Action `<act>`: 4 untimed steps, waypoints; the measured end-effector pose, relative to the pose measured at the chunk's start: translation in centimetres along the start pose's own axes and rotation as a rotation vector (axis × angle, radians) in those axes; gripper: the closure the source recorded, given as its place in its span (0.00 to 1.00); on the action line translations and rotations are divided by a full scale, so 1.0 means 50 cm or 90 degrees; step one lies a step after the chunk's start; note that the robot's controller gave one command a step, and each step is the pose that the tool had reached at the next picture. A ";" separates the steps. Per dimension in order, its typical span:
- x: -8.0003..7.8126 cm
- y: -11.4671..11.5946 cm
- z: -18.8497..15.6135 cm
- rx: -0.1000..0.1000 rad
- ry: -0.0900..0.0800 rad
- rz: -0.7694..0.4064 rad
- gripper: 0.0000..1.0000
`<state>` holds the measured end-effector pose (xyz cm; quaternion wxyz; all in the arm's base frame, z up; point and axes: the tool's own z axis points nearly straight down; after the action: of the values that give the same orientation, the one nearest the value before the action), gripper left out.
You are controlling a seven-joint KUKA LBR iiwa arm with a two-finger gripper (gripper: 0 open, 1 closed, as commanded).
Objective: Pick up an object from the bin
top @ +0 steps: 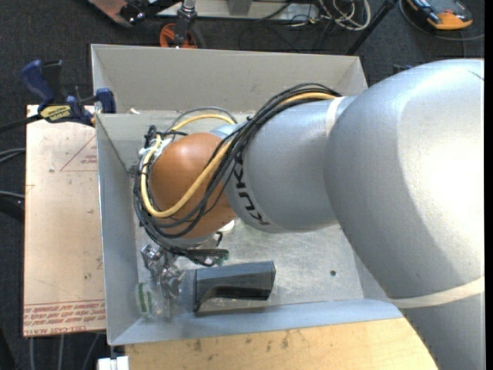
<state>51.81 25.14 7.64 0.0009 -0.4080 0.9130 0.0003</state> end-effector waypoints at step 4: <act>-0.001 0.002 -0.045 -0.001 0.000 0.001 1.00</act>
Offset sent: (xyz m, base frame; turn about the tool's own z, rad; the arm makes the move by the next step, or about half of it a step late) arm 0.0000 -0.0001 0.0074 0.0000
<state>51.77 25.23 9.88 0.0004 -0.4073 0.9133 0.0007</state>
